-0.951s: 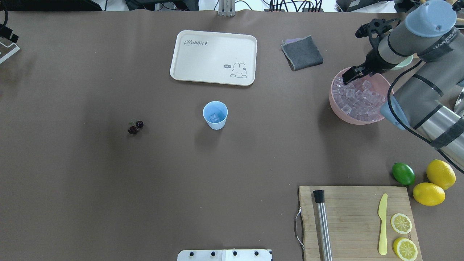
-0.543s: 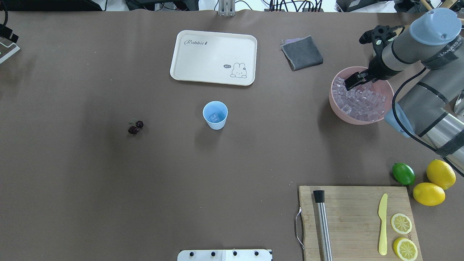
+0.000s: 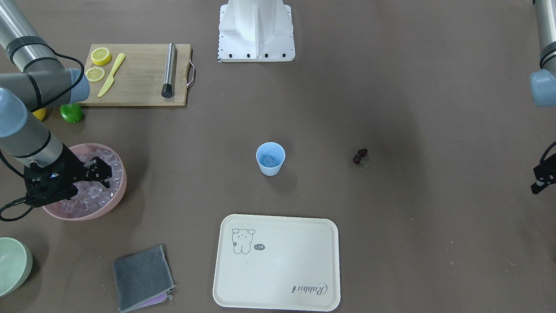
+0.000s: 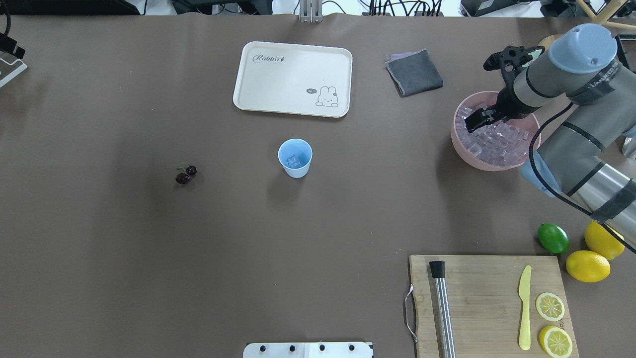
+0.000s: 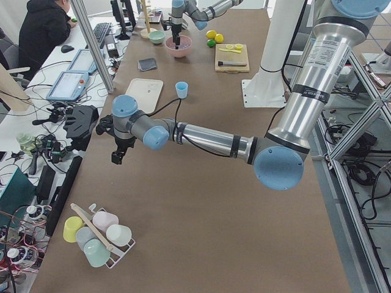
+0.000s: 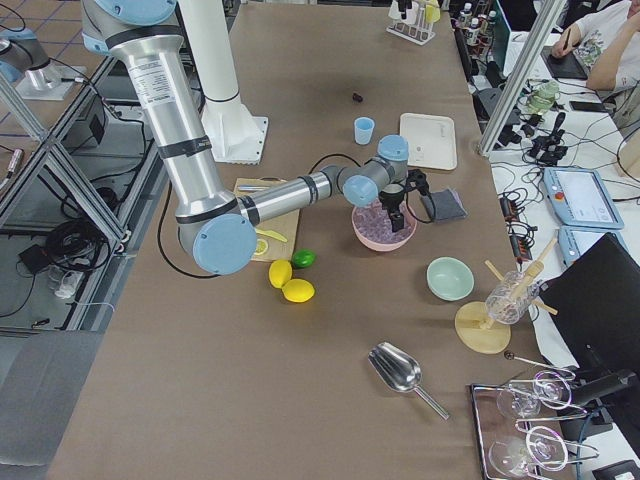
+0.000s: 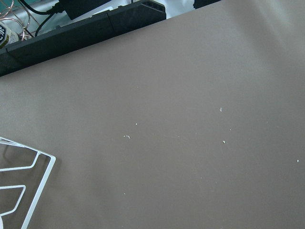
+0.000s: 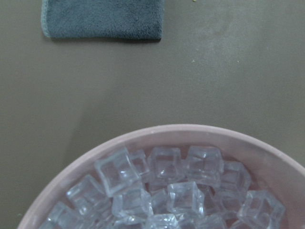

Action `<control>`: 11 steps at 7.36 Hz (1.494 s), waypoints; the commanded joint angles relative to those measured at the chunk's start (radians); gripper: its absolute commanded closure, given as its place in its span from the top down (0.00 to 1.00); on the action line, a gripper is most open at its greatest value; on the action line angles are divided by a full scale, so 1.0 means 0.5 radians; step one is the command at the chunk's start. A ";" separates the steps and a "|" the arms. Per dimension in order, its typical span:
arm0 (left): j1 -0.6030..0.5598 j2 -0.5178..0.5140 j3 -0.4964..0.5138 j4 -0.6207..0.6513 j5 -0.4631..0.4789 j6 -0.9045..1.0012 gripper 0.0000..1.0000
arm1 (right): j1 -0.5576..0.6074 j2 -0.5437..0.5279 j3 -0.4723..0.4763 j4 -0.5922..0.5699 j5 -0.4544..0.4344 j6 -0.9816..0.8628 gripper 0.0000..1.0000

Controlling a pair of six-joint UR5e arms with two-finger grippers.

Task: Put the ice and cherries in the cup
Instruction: 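Move the right gripper back into the pink bowl and grasp an ice cube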

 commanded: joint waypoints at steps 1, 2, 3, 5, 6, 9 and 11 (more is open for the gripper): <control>0.000 0.002 0.001 0.000 0.000 0.000 0.98 | -0.005 0.000 -0.002 0.000 -0.001 -0.012 0.72; 0.000 0.002 0.001 0.000 0.000 0.000 0.98 | -0.005 0.000 -0.002 0.000 -0.001 -0.006 0.42; 0.000 0.002 0.001 0.000 0.000 0.000 0.98 | -0.005 -0.003 -0.002 0.000 -0.001 -0.012 0.23; 0.000 0.002 0.004 -0.015 0.000 0.000 0.98 | -0.005 -0.012 0.001 0.000 -0.001 -0.012 0.11; 0.000 0.002 0.010 -0.034 0.003 0.000 0.98 | -0.002 -0.012 0.020 0.000 -0.001 -0.003 0.00; 0.000 0.005 0.010 -0.034 0.003 -0.003 0.98 | 0.184 0.048 0.331 -0.313 0.239 0.000 0.00; 0.000 0.017 0.013 -0.040 0.003 -0.003 0.98 | 0.097 0.512 0.385 -0.798 0.217 0.195 0.00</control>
